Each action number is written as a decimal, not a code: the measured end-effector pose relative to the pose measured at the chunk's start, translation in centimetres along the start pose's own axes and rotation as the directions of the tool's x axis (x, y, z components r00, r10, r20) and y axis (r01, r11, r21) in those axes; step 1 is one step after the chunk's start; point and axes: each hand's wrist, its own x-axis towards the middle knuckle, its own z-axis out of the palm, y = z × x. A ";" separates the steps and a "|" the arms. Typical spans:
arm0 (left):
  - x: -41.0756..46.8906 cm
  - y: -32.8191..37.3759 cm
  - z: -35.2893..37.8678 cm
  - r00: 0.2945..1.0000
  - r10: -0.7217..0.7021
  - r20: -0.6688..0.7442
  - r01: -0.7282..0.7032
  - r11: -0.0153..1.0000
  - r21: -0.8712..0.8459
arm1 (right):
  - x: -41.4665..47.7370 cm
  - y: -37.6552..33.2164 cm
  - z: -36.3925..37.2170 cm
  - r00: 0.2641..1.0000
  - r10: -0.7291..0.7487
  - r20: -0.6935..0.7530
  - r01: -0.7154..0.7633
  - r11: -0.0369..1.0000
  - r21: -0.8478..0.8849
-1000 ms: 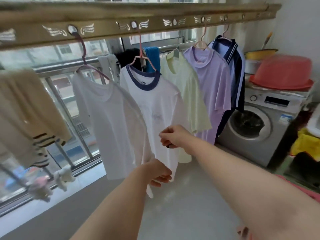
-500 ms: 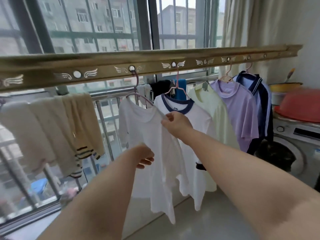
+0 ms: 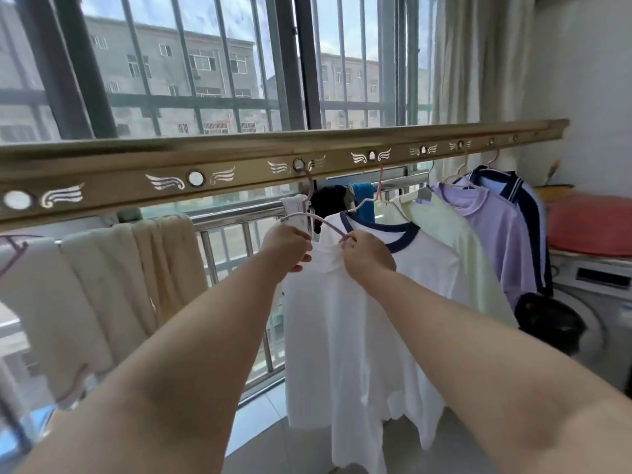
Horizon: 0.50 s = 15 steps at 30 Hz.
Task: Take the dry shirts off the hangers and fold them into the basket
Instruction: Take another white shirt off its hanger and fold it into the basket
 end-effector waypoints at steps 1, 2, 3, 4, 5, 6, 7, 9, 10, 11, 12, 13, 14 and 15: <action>0.3 -0.2 -0.1 1.000 0.016 -0.015 -0.015 1.000 0.015 | -0.1 0.0 0.0 0.999 0.005 -0.048 -0.004 1.000 0.004; 0.6 -0.2 -0.2 0.998 0.037 -0.041 -0.036 0.999 0.030 | -0.3 0.1 0.0 0.996 -0.001 -0.094 0.001 1.000 0.003; 0.8 -0.3 -0.3 0.996 0.060 -0.070 -0.058 0.998 0.038 | -0.4 0.2 -0.2 0.991 -0.014 -0.133 0.015 1.000 0.004; 1.2 -0.4 -0.5 0.992 0.080 -0.097 -0.076 0.996 0.045 | -0.5 0.3 -0.3 0.986 -0.026 -0.162 0.029 0.999 0.016; 1.5 -0.4 -0.7 0.988 0.095 -0.120 -0.089 0.994 0.057 | -0.7 0.5 -0.5 0.981 -0.037 -0.190 0.045 0.998 0.037; 1.7 -0.3 -0.8 0.984 0.113 -0.138 -0.104 0.992 0.073 | -0.8 0.8 -0.8 0.975 -0.046 -0.218 0.060 0.996 0.060; 1.6 -0.2 -1.1 0.978 0.132 -0.163 -0.118 0.988 0.096 | -1.0 1.0 -1.0 0.970 -0.052 -0.237 0.075 0.993 0.092; 1.7 0.2 -1.0 0.960 0.192 -0.205 -0.165 0.976 0.142 | -1.3 1.7 -1.6 0.966 -0.032 -0.258 0.078 0.982 0.172; 1.8 0.2 -1.0 0.946 0.231 -0.227 -0.189 0.963 0.192 | -1.5 1.9 -1.7 0.967 -0.014 -0.253 0.071 0.973 0.219; 1.7 0.4 -0.8 0.933 0.271 -0.236 -0.208 0.943 0.262 | -1.7 2.3 -1.9 0.970 0.003 -0.243 0.061 0.965 0.256; 1.5 0.4 -0.6 0.925 0.302 -0.230 -0.215 0.916 0.339 | -1.9 2.6 -2.0 0.974 0.019 -0.227 0.048 0.957 0.286; 1.3 0.3 -0.3 0.924 0.320 -0.210 -0.212 0.885 0.415 | -2.1 3.0 -2.1 0.977 0.033 -0.212 0.034 0.951 0.307; 1.0 0.0 0.0 0.917 0.347 -0.197 -0.212 0.842 0.495 | -2.4 3.4 -2.0 0.980 0.041 -0.195 0.024 0.947 0.322; 0.7 -0.4 0.3 0.900 0.394 -0.185 -0.230 0.792 0.565 | -2.7 3.8 -1.9 0.983 0.041 -0.180 0.020 0.947 0.321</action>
